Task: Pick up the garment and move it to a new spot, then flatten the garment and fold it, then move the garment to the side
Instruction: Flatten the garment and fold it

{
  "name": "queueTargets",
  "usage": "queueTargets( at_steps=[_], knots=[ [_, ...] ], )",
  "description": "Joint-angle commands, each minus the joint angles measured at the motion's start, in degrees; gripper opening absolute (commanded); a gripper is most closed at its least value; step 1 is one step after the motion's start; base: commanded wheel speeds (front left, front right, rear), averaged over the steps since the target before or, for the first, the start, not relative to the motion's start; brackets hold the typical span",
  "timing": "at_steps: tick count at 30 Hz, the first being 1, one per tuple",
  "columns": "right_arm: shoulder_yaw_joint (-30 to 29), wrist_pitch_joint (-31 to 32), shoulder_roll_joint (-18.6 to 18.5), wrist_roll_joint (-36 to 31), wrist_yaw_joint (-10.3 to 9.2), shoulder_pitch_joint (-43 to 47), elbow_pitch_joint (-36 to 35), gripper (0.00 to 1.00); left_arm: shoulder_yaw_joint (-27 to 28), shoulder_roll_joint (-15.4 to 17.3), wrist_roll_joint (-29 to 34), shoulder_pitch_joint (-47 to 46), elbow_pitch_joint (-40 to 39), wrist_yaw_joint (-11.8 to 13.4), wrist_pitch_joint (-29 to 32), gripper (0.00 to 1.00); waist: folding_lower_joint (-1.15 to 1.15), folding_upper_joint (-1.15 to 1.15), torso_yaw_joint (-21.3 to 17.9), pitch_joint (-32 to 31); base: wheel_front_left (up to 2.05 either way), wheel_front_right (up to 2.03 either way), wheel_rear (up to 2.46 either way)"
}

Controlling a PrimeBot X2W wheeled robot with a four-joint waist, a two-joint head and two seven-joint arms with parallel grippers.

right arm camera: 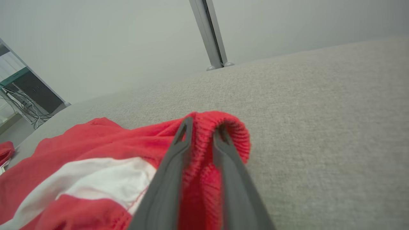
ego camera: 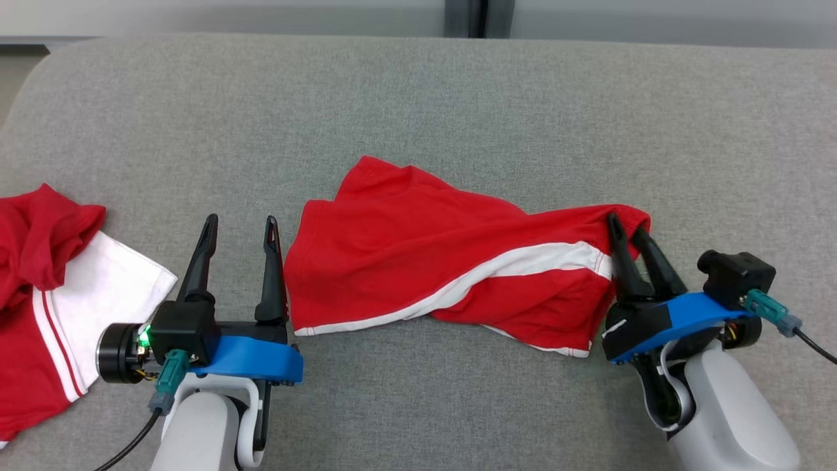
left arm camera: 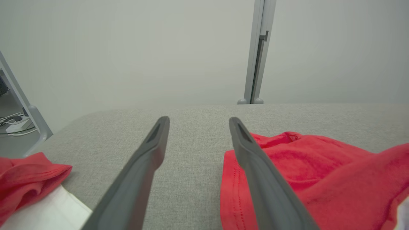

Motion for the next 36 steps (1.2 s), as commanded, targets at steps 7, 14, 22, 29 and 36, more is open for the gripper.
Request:
queueTargets(
  at_steps=[7, 14, 22, 29, 36],
  knots=[
    [-0.7, -1.2, -3.1, -2.3, 0.03, 5.7, -1.2, 1.00, 0.2, 0.4, -0.3, 1.2, 0.8, 0.4, -0.3, 1.00, -0.01, -0.01, -1.7, -3.8, 0.00, 0.00, 0.00],
    [-4.0, -1.2, -3.1, -6.5, 0.03, 12.4, -10.0, 1.00, 0.8, 1.3, -0.6, 4.0, 0.8, 0.6, -0.3, 1.00, -0.01, -0.01, -3.5, -6.8, 0.00, 0.00, 0.00],
    [-5.6, 1.7, -1.1, -10.5, 0.02, 17.9, -19.7, 1.00, 0.6, 2.4, -0.8, 7.2, 0.8, 0.9, 0.6, 1.00, -0.01, -0.01, -4.8, -9.3, 0.00, 0.00, 0.00],
    [-7.1, 4.9, 0.6, -12.0, 0.03, 21.4, -25.4, 1.00, -0.2, 2.8, -0.9, 8.5, 0.2, 1.1, 1.9, 1.00, -0.01, -0.01, -5.1, -9.8, 0.00, 0.00, 0.00],
    [-7.5, 6.2, 1.2, -12.5, 0.03, 21.9, -27.1, 1.00, -1.1, 3.2, -1.0, 8.7, 0.0, 0.7, 3.3, 1.00, -0.01, -0.01, -5.2, -9.5, 0.00, 0.00, 0.00]
  ],
)
